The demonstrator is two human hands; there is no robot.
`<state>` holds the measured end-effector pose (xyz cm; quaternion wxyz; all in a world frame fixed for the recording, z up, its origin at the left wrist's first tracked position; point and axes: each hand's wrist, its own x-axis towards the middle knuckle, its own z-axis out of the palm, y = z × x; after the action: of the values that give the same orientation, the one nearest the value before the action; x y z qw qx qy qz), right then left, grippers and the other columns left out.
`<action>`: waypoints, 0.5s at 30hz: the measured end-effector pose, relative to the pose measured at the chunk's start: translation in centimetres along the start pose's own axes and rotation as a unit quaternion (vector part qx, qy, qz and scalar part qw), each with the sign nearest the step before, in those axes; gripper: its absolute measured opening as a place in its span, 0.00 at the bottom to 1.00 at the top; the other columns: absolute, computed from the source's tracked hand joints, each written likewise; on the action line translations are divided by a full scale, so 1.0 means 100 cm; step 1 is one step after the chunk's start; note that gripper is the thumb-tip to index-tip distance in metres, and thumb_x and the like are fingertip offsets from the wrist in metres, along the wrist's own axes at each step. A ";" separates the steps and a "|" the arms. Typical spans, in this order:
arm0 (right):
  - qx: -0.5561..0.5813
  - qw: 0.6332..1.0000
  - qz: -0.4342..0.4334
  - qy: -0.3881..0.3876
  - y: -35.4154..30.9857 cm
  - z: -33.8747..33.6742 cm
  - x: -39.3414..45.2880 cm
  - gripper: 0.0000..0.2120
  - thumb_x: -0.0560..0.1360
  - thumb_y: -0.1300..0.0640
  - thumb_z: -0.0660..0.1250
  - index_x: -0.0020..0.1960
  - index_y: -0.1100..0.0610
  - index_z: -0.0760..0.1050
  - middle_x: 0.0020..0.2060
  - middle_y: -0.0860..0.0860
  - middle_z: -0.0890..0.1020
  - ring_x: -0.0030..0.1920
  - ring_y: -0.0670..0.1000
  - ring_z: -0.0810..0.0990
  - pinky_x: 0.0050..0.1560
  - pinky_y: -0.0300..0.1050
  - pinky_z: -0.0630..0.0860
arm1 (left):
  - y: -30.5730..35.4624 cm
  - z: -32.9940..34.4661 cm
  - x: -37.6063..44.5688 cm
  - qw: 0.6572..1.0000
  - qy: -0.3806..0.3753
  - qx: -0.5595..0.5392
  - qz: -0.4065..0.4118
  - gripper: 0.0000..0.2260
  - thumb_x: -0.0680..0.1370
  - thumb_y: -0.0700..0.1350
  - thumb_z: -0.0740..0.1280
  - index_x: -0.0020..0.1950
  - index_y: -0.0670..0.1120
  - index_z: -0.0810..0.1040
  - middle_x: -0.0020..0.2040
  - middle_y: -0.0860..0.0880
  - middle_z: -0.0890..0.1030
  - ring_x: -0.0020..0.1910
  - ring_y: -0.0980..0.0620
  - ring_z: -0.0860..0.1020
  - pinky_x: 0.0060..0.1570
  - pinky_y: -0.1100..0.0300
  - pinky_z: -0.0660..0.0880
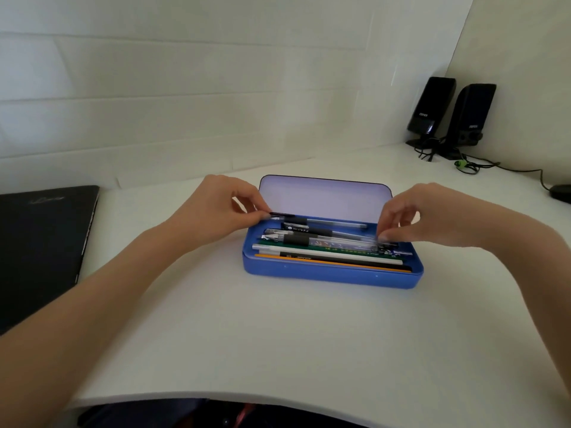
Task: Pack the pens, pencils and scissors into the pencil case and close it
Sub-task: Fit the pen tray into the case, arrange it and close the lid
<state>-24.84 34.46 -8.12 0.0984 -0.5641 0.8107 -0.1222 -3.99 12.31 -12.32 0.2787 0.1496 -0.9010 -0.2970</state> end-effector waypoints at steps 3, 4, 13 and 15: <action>0.026 1.000 0.006 -0.016 -0.001 0.000 -0.002 0.02 0.67 0.49 0.74 0.37 0.45 0.82 0.34 0.42 0.83 0.36 0.40 0.77 0.41 0.37 0.72 | 0.000 0.002 -0.001 1.000 -0.020 -0.008 -0.013 0.06 0.70 0.40 0.73 0.44 0.51 0.84 0.42 0.61 0.82 0.40 0.56 0.79 0.38 0.66 0.75; 0.033 0.999 0.005 -0.008 -0.002 0.002 0.000 0.03 0.68 0.50 0.75 0.37 0.46 0.81 0.35 0.43 0.83 0.36 0.41 0.77 0.41 0.38 0.73 | 0.000 0.003 -0.001 0.999 -0.027 -0.008 -0.018 0.07 0.71 0.40 0.73 0.45 0.51 0.84 0.43 0.64 0.81 0.42 0.57 0.79 0.39 0.65 0.75; 0.093 0.994 0.001 -0.056 0.000 0.004 0.002 0.07 0.70 0.63 0.72 0.43 0.52 0.80 0.35 0.47 0.82 0.36 0.47 0.79 0.41 0.37 0.75 | 0.003 0.009 -0.003 0.999 -0.012 -0.026 -0.035 0.08 0.72 0.35 0.70 0.46 0.46 0.85 0.39 0.56 0.83 0.39 0.58 0.79 0.39 0.63 0.76; 0.091 0.995 0.004 -0.038 0.000 0.006 0.004 0.06 0.70 0.62 0.72 0.41 0.52 0.80 0.35 0.49 0.84 0.35 0.45 0.80 0.39 0.34 0.74 | 0.004 0.009 -0.004 0.999 -0.010 -0.032 -0.036 0.09 0.72 0.35 0.70 0.45 0.46 0.85 0.39 0.56 0.83 0.37 0.61 0.78 0.38 0.64 0.76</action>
<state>-24.85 34.04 -8.70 0.1809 -0.5540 0.7939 -0.1735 -4.28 13.18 -12.84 0.2638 0.1698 -0.8879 -0.3365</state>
